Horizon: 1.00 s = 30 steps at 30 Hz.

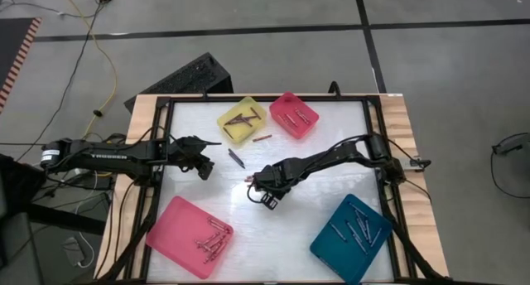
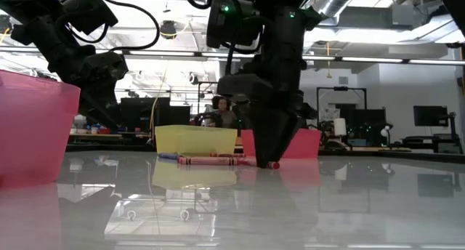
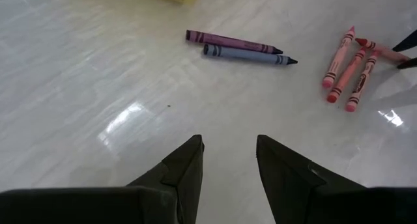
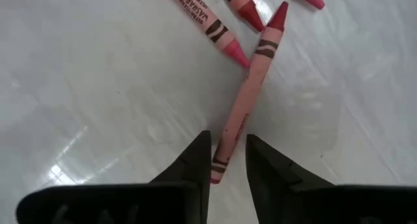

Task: Sort crayons
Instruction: Put the red crayon into the pink bin

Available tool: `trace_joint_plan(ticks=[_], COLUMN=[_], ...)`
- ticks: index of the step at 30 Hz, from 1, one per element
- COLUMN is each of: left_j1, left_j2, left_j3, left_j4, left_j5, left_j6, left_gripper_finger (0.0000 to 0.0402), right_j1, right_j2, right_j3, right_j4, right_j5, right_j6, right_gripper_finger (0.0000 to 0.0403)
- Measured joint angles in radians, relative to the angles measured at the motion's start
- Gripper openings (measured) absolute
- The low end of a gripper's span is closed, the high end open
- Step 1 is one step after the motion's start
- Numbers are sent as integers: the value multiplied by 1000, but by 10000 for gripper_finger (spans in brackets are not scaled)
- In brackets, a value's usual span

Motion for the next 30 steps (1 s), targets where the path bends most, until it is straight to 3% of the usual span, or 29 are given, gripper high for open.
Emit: trace_joint_plan(ticks=[10,21,30], left_j1=[0,0,0], left_j2=[0,0,0], left_j3=[0,0,0], left_j4=[0,0,-2], left_j5=[0,0,0], left_j6=[0,0,1], left_gripper_finger=[133,133,133], right_j1=[2,5,36], right_j2=[-9,-18,-128], right_j3=[-1,49,51], right_j4=[-10,-74,-90], right_j5=[0,-2,17], right_j6=[53,83,174], right_gripper_finger=[7,4,2])
